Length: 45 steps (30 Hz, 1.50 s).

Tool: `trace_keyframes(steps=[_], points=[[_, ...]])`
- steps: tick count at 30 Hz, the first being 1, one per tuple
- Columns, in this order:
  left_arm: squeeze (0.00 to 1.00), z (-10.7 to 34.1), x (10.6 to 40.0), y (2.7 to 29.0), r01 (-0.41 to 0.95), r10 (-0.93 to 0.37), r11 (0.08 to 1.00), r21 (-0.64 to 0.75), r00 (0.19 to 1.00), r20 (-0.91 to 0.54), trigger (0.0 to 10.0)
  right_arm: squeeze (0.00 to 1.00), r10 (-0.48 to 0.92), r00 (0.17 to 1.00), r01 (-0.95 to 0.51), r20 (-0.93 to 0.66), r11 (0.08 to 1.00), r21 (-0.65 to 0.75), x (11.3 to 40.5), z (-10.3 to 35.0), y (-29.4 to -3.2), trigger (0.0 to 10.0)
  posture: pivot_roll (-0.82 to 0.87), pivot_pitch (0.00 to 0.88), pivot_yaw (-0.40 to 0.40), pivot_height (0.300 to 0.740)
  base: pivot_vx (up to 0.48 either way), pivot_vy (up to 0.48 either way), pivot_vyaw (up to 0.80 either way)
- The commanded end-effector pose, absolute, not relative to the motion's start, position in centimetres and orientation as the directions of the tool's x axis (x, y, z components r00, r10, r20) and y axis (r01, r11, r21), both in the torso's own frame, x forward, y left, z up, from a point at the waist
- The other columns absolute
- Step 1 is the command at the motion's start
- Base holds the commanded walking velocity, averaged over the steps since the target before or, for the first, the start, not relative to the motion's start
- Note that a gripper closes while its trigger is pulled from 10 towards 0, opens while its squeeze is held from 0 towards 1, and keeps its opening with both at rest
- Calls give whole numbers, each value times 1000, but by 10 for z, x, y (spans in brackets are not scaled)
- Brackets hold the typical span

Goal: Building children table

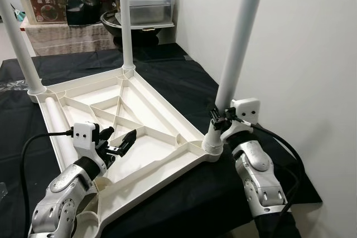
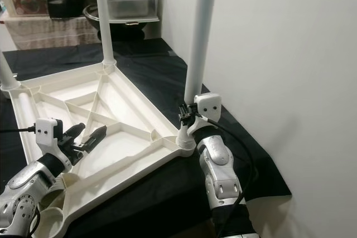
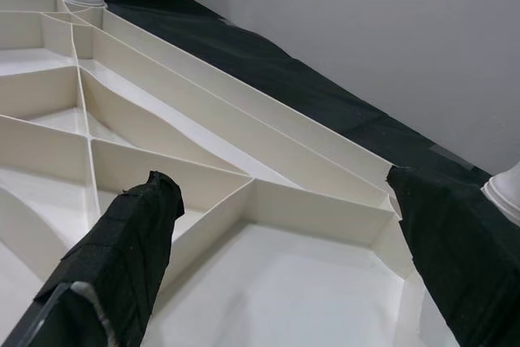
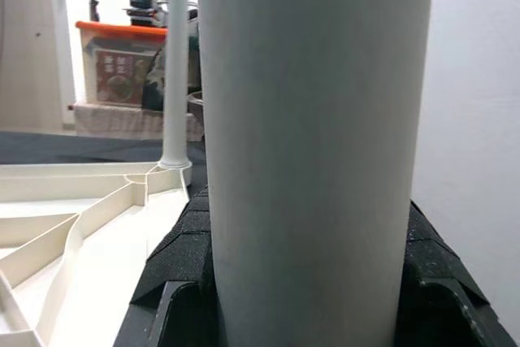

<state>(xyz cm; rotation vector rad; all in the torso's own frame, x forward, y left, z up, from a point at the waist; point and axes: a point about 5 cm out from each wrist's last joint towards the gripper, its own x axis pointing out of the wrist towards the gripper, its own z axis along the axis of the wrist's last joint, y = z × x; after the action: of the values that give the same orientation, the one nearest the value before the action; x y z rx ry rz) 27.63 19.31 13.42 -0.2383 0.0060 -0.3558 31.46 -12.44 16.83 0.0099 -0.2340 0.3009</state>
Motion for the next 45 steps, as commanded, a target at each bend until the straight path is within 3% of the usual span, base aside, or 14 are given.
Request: trace_keyframes(steps=[1, 5, 9, 45], points=[[0, 133, 275, 192, 347, -349, 913, -217, 937, 27, 10000, 0, 355, 932, -356, 75, 934, 9, 310, 135, -113, 10000, -2, 0, -77, 740, 0, 0, 0], [0, 132, 275, 192, 345, -348, 913, -218, 937, 26, 10000, 0, 339, 938, -341, 68, 939, 32, 310, 134, -115, 10000, -2, 0, -77, 740, 0, 0, 0], [0, 132, 276, 193, 347, -350, 912, -219, 936, 23, 10000, 0, 241, 970, -244, 40, 955, 165, 313, 130, -131, 10000, -10, 0, -69, 740, 0, 0, 0], [0, 133, 277, 192, 351, -355, 910, -219, 935, 25, 10000, 0, 275, 953, -289, 127, 952, 104, 306, 141, -124, 10000, -12, 0, -65, 740, 0, 0, 0]])
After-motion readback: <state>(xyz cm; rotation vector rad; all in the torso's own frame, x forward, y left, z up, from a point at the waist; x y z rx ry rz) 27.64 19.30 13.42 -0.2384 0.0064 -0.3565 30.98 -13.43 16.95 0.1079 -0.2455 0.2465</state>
